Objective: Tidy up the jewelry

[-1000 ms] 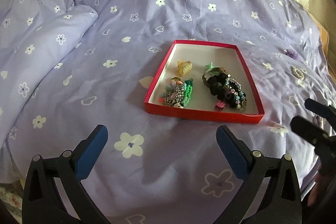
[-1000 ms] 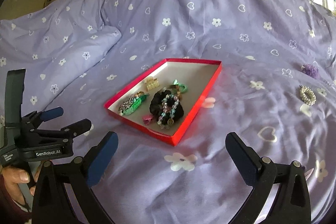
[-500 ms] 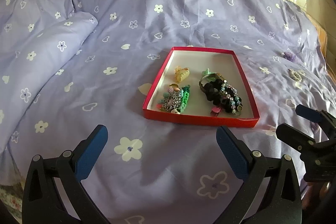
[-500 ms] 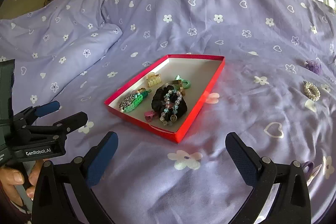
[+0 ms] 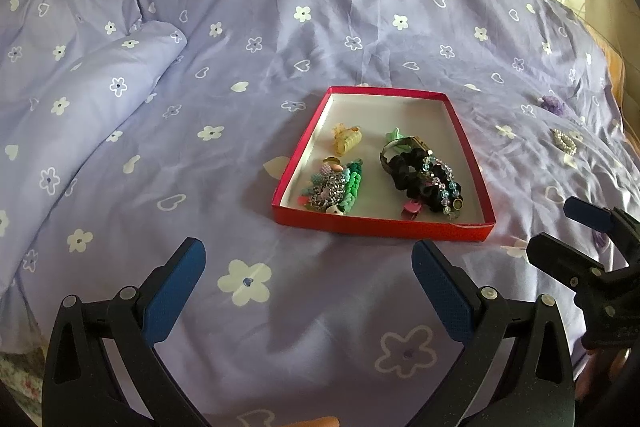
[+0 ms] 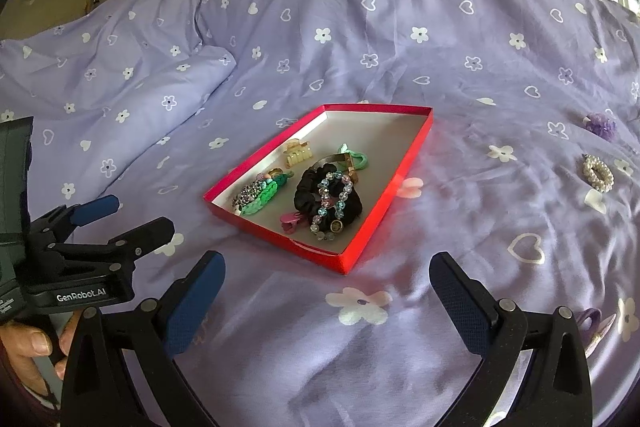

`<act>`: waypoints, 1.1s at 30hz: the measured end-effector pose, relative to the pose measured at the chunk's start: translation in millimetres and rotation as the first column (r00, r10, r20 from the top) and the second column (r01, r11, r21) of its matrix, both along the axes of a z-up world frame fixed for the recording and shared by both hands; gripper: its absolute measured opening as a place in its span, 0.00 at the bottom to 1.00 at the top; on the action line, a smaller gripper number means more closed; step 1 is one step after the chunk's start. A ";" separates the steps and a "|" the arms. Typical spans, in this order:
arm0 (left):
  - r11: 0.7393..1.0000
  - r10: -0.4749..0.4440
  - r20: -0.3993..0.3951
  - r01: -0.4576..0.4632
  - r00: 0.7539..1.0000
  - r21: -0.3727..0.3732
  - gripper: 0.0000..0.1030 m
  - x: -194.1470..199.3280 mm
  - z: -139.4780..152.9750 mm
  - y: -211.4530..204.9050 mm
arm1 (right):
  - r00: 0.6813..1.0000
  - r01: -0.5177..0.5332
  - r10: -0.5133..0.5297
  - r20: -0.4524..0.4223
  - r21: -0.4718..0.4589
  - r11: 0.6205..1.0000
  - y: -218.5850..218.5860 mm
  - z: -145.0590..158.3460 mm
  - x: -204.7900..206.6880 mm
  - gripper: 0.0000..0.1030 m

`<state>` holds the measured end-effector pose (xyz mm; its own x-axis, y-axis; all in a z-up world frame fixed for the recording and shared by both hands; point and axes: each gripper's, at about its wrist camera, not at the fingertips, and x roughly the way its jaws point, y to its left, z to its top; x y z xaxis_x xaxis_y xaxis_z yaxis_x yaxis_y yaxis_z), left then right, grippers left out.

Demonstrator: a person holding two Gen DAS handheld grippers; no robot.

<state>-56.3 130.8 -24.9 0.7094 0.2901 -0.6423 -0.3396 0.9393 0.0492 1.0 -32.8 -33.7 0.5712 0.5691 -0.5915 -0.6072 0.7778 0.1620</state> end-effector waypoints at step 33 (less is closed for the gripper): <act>1.000 0.008 -0.003 -0.008 1.000 -0.002 1.00 -2.6 -1.6 1.0 | 1.000 -0.023 0.023 -0.001 0.010 1.000 5.9 5.2 -5.1 1.00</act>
<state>-58.9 131.8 -26.4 0.7054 0.2946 -0.6446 -0.3469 0.9366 0.0485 -4.1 -26.9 -28.6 0.5569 0.5881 -0.5865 -0.6249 0.7619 0.1706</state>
